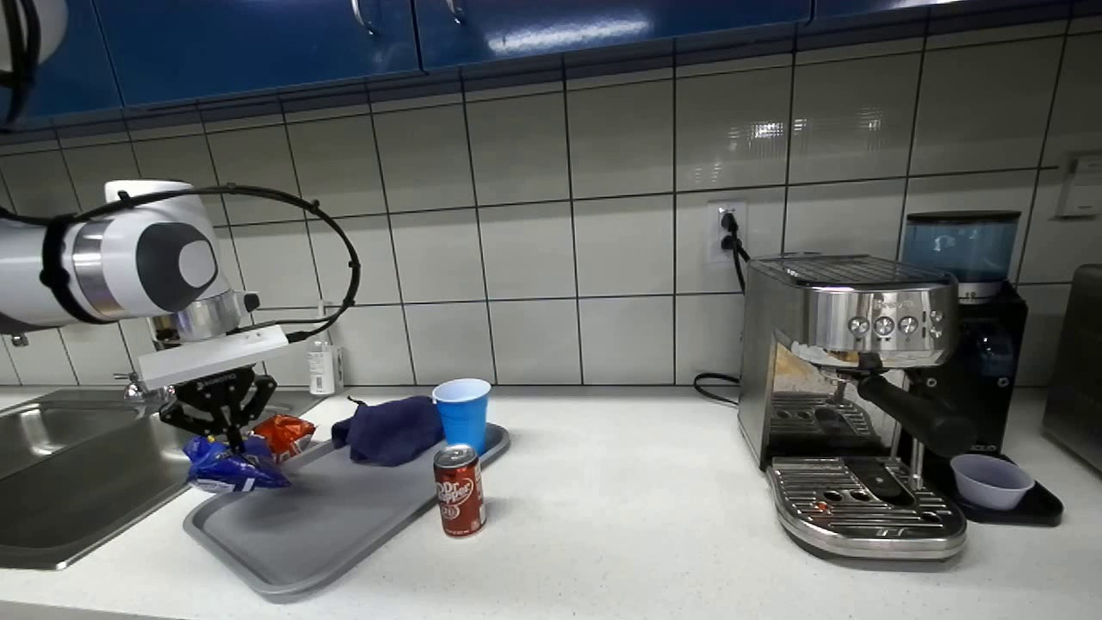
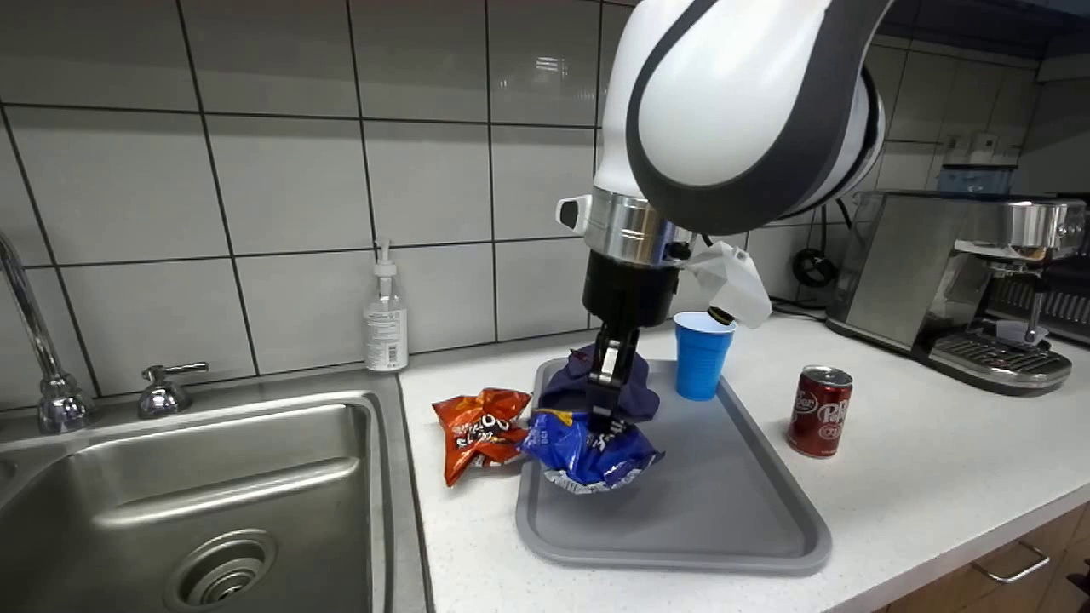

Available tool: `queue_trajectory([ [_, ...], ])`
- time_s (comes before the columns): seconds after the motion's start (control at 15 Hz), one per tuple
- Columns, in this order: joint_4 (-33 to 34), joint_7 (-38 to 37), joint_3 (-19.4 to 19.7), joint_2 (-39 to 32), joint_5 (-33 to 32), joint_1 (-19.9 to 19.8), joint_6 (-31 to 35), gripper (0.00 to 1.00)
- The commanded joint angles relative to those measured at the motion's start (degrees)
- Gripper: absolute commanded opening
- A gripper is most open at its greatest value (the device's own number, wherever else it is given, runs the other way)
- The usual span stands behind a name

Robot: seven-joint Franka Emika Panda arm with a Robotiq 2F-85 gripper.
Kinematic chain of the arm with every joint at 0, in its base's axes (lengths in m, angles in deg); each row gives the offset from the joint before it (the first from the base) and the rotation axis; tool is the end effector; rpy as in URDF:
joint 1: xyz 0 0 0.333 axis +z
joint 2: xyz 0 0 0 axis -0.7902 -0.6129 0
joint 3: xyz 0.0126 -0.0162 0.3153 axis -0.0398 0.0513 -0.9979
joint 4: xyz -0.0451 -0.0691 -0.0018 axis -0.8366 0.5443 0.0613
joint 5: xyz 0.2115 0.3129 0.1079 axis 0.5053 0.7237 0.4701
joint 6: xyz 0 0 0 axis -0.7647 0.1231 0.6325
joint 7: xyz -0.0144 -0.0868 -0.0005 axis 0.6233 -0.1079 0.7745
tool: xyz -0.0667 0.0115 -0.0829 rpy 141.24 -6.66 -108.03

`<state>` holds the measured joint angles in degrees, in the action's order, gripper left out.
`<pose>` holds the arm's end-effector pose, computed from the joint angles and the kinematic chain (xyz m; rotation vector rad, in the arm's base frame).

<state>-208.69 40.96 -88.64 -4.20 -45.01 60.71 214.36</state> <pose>0.4216 0.2142 0.2369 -2.7165 -1.5303 -0.2256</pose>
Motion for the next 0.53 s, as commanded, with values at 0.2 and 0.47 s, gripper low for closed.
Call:
queue_trajectory([
  [0.2,-1.05,-5.98,3.81,1.98,-6.28,0.87,-2.52,0.0],
  [0.47,-1.36,-7.85,5.26,1.9,-8.51,0.8,-3.21,0.0],
])
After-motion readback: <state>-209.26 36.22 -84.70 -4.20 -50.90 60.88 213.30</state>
